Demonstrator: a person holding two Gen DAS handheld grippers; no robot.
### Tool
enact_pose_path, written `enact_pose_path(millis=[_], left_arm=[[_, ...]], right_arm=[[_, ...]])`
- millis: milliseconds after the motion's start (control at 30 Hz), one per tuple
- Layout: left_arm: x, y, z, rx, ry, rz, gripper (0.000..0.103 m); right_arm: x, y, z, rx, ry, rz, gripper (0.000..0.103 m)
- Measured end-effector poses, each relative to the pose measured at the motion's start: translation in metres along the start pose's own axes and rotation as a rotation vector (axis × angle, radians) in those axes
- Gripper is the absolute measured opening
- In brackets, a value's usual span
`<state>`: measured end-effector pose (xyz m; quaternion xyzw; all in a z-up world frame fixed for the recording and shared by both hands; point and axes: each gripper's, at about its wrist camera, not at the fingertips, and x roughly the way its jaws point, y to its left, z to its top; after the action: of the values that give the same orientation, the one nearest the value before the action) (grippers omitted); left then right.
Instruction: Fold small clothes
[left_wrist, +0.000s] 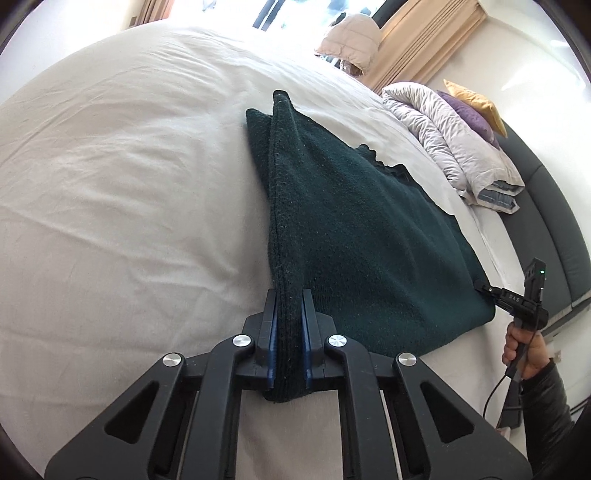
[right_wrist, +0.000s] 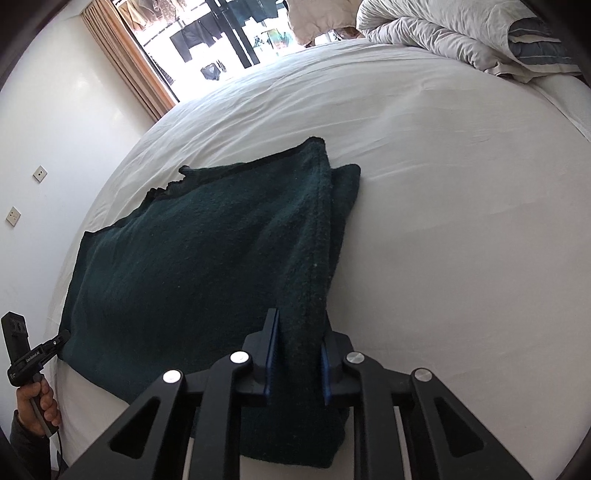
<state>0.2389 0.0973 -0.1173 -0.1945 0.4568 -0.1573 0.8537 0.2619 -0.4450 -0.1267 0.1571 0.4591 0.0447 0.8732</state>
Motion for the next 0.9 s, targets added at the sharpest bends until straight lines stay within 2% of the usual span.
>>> enact_pose_path(millis=[300, 533, 667, 833, 900], left_arm=[[-0.007, 0.006, -0.014, -0.045, -0.015, -0.011, 0.008], [-0.005, 0.006, -0.015, -0.039, -0.019, -0.004, 0.008], [-0.004, 0.008, -0.015, -0.043, -0.020, -0.013, 0.008], [-0.003, 0.009, -0.018, -0.049, -0.023, -0.022, 0.008], [-0.002, 0.011, -0.019, -0.057, -0.024, -0.029, 0.008]], right_arm=[[-0.001, -0.010, -0.004, 0.056, -0.030, 0.029, 0.018], [-0.008, -0.013, -0.009, 0.111, -0.053, 0.057, 0.018], [0.003, -0.024, -0.008, 0.145, -0.047, 0.068, 0.018], [0.008, -0.013, 0.001, 0.085, -0.039, 0.016, 0.020], [0.009, -0.018, 0.000, 0.095, -0.041, 0.029, 0.020]])
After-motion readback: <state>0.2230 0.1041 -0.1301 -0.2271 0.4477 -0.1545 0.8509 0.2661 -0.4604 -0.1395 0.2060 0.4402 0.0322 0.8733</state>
